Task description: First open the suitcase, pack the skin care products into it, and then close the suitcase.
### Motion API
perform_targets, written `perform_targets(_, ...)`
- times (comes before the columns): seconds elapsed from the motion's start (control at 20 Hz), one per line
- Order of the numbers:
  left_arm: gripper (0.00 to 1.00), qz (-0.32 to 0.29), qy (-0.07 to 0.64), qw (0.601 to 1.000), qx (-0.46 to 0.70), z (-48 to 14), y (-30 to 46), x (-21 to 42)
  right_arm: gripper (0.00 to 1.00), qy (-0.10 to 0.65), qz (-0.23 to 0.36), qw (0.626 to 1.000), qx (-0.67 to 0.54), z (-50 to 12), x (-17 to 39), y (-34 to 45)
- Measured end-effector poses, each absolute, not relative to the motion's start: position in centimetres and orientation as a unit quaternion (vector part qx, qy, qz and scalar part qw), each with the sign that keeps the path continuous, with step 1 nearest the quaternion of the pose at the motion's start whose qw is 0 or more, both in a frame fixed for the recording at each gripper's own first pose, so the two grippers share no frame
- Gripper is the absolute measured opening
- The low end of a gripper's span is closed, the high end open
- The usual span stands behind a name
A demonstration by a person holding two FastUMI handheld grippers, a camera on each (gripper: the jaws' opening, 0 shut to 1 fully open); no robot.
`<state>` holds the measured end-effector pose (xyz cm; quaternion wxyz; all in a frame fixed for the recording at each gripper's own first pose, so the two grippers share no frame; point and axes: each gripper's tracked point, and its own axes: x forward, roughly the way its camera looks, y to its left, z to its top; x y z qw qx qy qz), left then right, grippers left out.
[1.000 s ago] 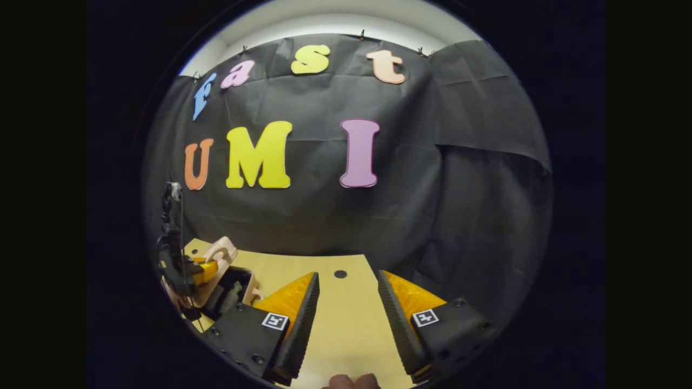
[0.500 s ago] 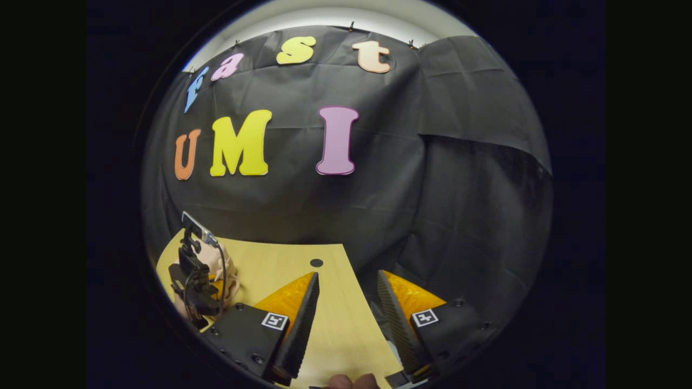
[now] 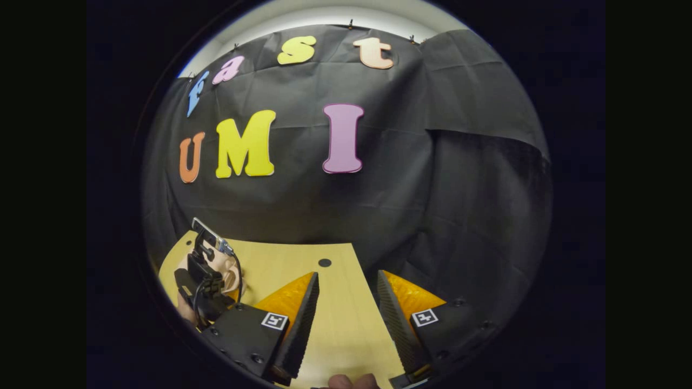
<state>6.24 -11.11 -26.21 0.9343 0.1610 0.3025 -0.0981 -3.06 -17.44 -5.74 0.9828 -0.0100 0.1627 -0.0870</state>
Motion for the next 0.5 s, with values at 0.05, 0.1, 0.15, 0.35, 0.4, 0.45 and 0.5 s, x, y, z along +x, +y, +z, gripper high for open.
perform_targets(0.05, 0.83, -0.099, 0.301, 0.936, 0.153, -25.4, -11.1, 5.8, 0.65, 0.162, -0.077, 0.984, -0.008, -5.6, -2.7, -16.6)
perform_targets(0.1, 0.95, -0.103, 0.297, 0.939, 0.142, -24.4, -11.3, 5.4, 0.65, 0.161, -0.070, 0.984, -0.011, -5.3, -2.4, -15.9)
perform_targets(0.15, 0.99, -0.105, 0.288, 0.943, 0.133, -22.9, -11.3, 5.1, 0.65, 0.156, -0.064, 0.985, -0.017, -4.9, -2.0, -15.4)
perform_targets(0.35, 0.99, -0.097, 0.209, 0.970, 0.076, -14.0, -10.4, 4.8, 0.66, 0.114, -0.052, 0.991, -0.036, -1.2, -0.4, -12.1)
perform_targets(0.4, 0.98, -0.091, 0.184, 0.977, 0.064, -11.2, -9.7, 4.8, 0.66, 0.102, -0.047, 0.993, -0.034, -0.2, -0.1, -10.9)
perform_targets(0.45, 0.98, -0.085, 0.158, 0.982, 0.055, -8.4, -8.8, 4.8, 0.67, 0.088, -0.041, 0.995, -0.032, 0.8, 0.2, -9.7)
perform_targets(0.5, 0.98, -0.084, 0.132, 0.987, 0.046, -5.9, -8.1, 4.9, 0.67, 0.074, -0.036, 0.996, -0.029, 1.8, 0.5, -8.5)
